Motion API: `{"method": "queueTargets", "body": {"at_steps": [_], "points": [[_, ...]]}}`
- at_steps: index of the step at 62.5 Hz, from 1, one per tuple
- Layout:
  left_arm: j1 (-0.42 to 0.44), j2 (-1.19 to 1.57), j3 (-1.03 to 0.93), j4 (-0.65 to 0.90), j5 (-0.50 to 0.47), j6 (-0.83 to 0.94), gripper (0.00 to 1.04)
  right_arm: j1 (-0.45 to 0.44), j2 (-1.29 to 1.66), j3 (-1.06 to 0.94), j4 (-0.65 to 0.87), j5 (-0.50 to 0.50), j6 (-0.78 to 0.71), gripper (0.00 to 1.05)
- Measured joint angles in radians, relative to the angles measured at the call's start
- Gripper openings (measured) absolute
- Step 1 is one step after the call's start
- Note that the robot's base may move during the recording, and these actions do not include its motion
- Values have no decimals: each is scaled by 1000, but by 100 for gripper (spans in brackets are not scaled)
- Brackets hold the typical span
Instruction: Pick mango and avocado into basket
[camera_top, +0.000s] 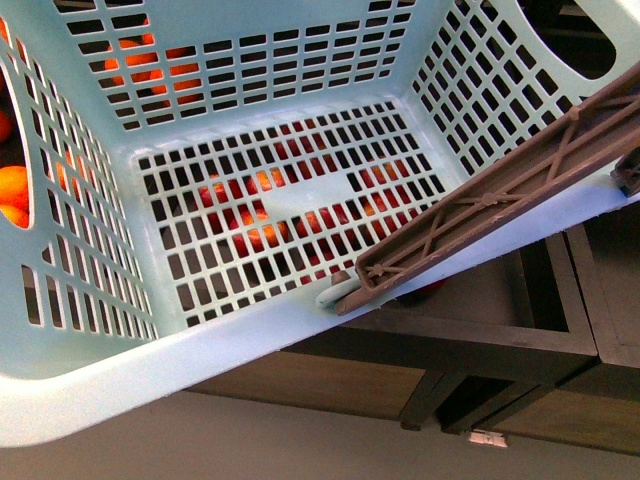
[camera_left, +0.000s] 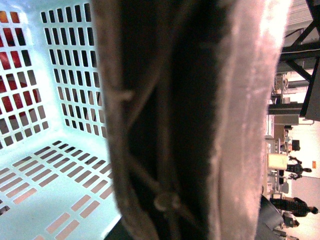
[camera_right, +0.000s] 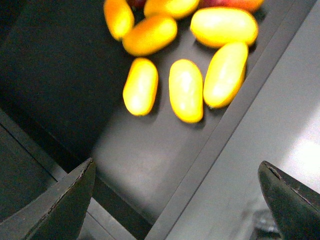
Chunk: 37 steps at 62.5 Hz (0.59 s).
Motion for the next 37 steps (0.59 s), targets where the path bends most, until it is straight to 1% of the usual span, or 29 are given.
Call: {"method": "queueTargets", "body": {"at_steps": [6, 10, 18, 32, 37], "points": [[0, 0, 0, 0, -2, 0, 14, 10, 228, 179, -15, -11, 149, 96], [0, 0, 0, 0, -2, 0, 14, 24, 340, 284, -40, -13, 215, 96], [0, 0, 0, 0, 1, -1, 14, 51, 483, 408, -74, 4, 242, 96], [0, 0, 0, 0, -1, 1, 14, 86, 663, 558, -105, 11, 235, 96], [0, 0, 0, 0, 0, 0, 14, 92, 706, 611, -114, 37, 213, 96]]}}
